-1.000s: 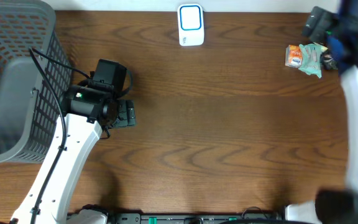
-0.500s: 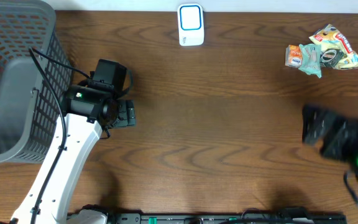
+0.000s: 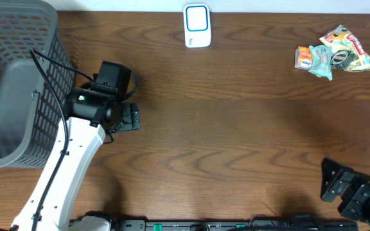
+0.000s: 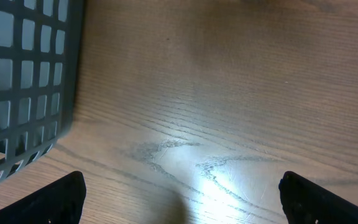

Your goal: Scan the item barcode

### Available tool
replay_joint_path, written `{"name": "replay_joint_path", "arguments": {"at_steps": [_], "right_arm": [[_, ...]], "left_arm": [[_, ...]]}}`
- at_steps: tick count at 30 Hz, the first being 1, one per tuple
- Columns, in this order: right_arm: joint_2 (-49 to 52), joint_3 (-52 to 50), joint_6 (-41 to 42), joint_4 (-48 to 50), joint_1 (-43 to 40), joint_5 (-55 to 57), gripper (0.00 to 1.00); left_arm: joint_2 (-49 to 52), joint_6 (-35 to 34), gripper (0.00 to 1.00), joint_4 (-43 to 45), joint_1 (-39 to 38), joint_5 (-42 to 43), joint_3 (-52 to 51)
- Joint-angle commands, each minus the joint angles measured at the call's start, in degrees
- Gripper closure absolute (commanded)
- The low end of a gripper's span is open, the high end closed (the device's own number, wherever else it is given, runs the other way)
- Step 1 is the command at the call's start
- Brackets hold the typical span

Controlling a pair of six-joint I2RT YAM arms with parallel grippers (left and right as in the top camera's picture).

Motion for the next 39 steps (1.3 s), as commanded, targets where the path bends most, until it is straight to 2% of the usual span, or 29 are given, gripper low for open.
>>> {"name": "replay_joint_path", "arguments": {"at_steps": [1, 7, 12, 14, 27, 31, 39], "right_arm": [[-0.3, -0.5, -0.9, -0.2, 0.5, 6.1, 0.01], [-0.7, -7.1, -3.8, 2.8, 0.4, 5.8, 0.01], [-7.4, -21.9, -18.7, 18.9, -0.9, -1.4, 0.01], [-11.0, -28.2, -21.0, 24.6, -1.5, -2.6, 0.01], [-36.7, -73.1, -21.4, 64.6, -2.6, -3.9, 0.01], [-41.9, -82.0, -23.4, 74.1, -2.6, -6.8, 0.01], [-46.7, -92.8, -25.9, 85.9, -2.6, -12.3, 0.01]], "left_arm": [[0.2, -0.1, 0.02, -0.2, 0.2, -0.5, 0.0], [0.2, -0.1, 0.02, -0.2, 0.2, -0.5, 0.0], [0.2, -0.1, 0.02, -0.2, 0.2, -0.5, 0.0], [0.2, -0.1, 0.02, -0.2, 0.2, -0.5, 0.0], [0.2, -0.1, 0.03, -0.2, 0.2, -0.5, 0.0], [0.2, -0.1, 0.02, -0.2, 0.2, -0.5, 0.0], [0.2, -0.1, 0.03, -0.2, 0.2, -0.5, 0.0]]}}
